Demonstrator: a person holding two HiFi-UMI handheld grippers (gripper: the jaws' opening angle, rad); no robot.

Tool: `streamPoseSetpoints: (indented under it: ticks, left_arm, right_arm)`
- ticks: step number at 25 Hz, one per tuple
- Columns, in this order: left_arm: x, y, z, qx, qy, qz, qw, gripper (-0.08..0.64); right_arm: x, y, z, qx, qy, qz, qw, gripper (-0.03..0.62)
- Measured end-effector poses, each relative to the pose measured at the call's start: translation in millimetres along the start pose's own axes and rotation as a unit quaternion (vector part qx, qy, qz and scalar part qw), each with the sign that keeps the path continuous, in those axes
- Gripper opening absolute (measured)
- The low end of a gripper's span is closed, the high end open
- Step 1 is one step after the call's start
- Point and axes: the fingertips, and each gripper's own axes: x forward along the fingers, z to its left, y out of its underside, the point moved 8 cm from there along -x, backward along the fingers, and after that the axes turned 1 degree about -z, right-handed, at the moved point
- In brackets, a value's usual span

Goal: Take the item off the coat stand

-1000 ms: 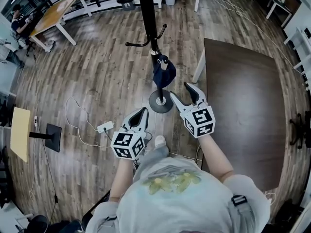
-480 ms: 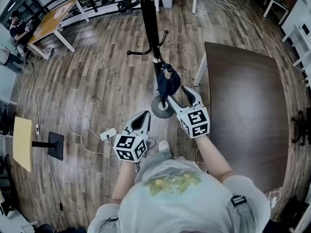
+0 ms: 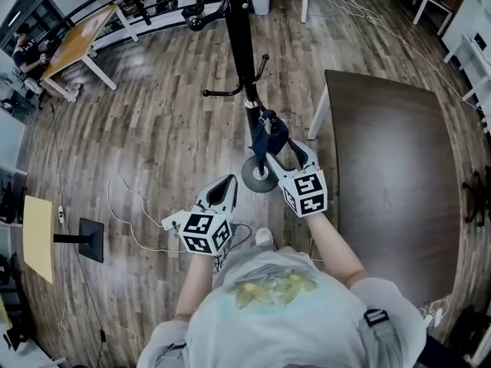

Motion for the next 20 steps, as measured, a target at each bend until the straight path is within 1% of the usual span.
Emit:
streamPoseSetpoints:
  ticks: [11, 17, 20]
  left_arm:
    - [18, -4, 23, 0.013, 0.024, 0.009, 0.9996, 0.015]
    - [28, -5, 33, 0.011, 0.03, 0.012, 0.9994, 0.015]
    - [33, -4, 36, 0.009, 0.033, 0.014, 0.9993, 0.015]
  right_arm:
    - [29, 20, -2, 0.027, 0.023, 0.022, 0.999, 0.255]
    - [41, 24, -4, 0.045, 0.024, 0.032, 0.998, 0.255]
    - [48, 28, -4, 0.047, 0.022, 0.042, 0.998, 0.253]
